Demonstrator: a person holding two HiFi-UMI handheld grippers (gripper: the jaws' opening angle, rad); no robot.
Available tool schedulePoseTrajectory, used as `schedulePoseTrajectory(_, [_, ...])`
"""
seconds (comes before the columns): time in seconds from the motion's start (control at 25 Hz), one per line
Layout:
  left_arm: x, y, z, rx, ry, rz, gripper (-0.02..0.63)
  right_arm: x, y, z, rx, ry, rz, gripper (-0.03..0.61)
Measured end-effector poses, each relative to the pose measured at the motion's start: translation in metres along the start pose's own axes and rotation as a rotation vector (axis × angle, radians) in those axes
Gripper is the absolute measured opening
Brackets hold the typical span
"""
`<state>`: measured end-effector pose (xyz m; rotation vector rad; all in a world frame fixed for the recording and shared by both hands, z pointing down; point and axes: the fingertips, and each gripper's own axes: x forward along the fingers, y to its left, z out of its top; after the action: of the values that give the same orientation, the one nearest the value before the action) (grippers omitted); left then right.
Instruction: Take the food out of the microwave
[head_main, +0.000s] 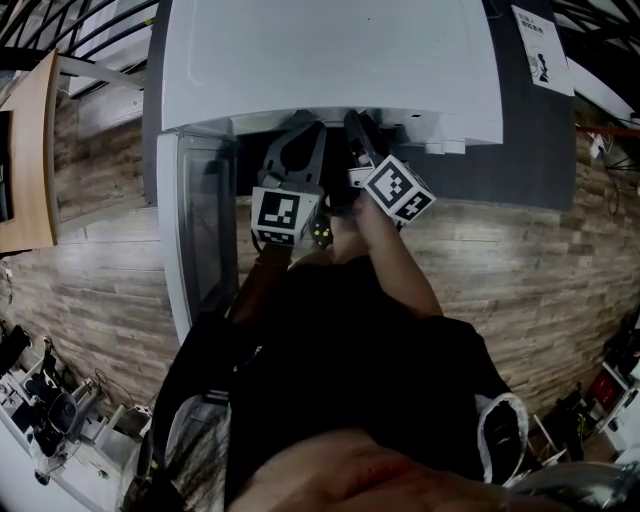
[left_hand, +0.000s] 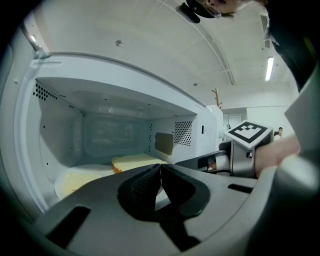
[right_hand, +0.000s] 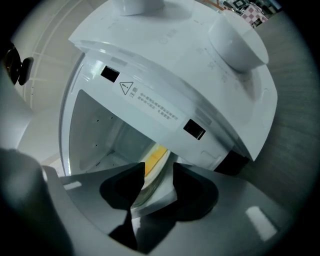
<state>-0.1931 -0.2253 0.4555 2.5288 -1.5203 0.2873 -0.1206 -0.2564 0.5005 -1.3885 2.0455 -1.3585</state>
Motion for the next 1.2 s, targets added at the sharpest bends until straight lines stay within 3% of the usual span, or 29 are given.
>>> schedulePoseTrajectory(0.24, [-0.004, 0.004, 0.001, -0.025, -0.013, 0.013, 0.006, 0.006, 0.003, 0.002, 0.033, -0.01, 0.001, 0.146])
schedulePoseTrajectory(0.44, [-0.005, 0.004, 0.001, -0.035, 0.003, 0.011, 0.008, 0.008, -0.003, 0.004, 0.074, -0.001, -0.048, 0.144])
schedulePoseTrajectory(0.76, [-0.013, 0.005, 0.005, -0.06, -0.008, 0.02, 0.007, 0.01, -0.007, 0.002, 0.12, 0.014, -0.111, 0.082])
schedulePoseTrajectory(1.2, [-0.026, 0.018, 0.001, -0.074, -0.018, 0.063, 0.007, 0.004, -0.007, -0.001, 0.224, -0.04, -0.05, 0.029])
